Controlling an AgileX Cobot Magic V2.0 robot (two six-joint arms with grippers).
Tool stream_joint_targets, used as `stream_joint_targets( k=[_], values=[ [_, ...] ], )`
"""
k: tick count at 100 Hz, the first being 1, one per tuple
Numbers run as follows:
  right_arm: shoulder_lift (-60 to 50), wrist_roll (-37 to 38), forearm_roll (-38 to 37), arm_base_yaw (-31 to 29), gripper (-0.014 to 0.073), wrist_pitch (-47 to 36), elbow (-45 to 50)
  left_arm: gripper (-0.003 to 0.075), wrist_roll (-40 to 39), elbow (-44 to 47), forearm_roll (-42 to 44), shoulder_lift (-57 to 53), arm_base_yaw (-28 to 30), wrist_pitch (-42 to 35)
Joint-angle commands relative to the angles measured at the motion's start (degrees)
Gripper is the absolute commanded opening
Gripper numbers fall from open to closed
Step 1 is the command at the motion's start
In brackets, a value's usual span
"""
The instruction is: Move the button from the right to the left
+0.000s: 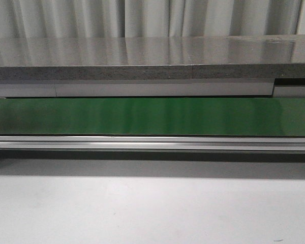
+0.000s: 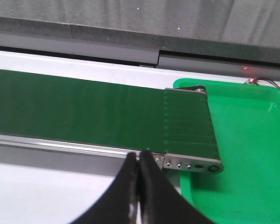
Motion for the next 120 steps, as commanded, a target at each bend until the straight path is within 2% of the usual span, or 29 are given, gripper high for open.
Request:
stream_joint_targets(
  k=[1,37,58,82,120],
  values=[
    [0.65,-0.15,-0.11,-0.07,-0.0068,-4.49,-1.44,-0.002,-0.57,1.57,-0.74,-5.52,-0.91,-4.29],
    [0.65,-0.15,-0.11,-0.07,-0.0068,-4.49,-1.44,-0.002,-0.57,19.18,-1.64,-22.2,-0.91,-13.0],
    [0.65,-0.15,-0.11,-0.07,-0.0068,-4.49,-1.44,-0.002,-0.57,27.36,-1.95,-32.64,-0.91,-14.16],
    [0.65,-0.15,-0.11,-0.07,-0.0068,-4.49,-1.44,-0.002,-0.57,35.47,-1.95,-44.63,-0.91,-19.93],
    [0.65,-0.15,-0.11,-0.07,-0.0068,-4.49,-1.44,-0.002,-0.57,43.55,-2.08,-58.83,-0.91,-19.23]
  ],
)
